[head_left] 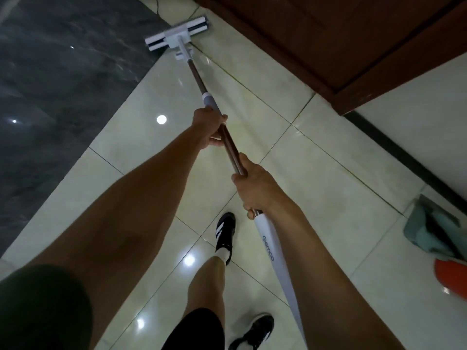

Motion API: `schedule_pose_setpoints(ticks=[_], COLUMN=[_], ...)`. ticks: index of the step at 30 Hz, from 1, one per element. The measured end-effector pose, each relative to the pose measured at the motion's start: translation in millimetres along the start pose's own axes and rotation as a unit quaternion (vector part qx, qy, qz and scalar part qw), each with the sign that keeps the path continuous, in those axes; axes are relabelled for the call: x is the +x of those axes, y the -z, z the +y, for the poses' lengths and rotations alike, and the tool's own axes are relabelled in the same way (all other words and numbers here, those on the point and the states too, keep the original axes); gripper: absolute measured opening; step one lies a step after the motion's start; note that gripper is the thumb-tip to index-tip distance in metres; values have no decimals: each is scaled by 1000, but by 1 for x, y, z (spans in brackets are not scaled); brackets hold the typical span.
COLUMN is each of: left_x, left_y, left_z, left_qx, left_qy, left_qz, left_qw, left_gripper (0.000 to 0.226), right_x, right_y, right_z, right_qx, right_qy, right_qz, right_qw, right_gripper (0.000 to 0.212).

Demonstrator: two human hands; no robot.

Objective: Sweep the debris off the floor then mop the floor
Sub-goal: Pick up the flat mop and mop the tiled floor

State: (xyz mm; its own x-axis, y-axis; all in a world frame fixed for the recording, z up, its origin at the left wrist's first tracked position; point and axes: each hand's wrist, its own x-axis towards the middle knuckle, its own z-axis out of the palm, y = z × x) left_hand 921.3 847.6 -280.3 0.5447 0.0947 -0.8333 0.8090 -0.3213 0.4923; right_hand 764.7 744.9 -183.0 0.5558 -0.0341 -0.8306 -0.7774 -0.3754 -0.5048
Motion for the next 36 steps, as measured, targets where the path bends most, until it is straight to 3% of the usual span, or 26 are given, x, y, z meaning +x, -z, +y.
schedule_pose_setpoints(ticks=[8,22,29,36], left_x=[-64,-268,-319,-294], left_y=[-67,-263,-292,-284], left_z=[-62,-251,-291,-270], left_qx=[78,124,86,-4], left_qy=[7,19,41,29], left_qz=[-25,-71,-63,-33], left_qw=[997,989,994,999], left_gripper=[28,25,24,29], right_x=[-65,-270,-324,-294], right_y=[-2,49,60,71], right_z=[107,364,403,379], right_qx=[97,52,18,-3], right_qy=[-15,-28,-39,-30], right_qz=[2,-13,-24,-13], right_qw=[995,998,999,999], right_gripper=[60,64,64,64])
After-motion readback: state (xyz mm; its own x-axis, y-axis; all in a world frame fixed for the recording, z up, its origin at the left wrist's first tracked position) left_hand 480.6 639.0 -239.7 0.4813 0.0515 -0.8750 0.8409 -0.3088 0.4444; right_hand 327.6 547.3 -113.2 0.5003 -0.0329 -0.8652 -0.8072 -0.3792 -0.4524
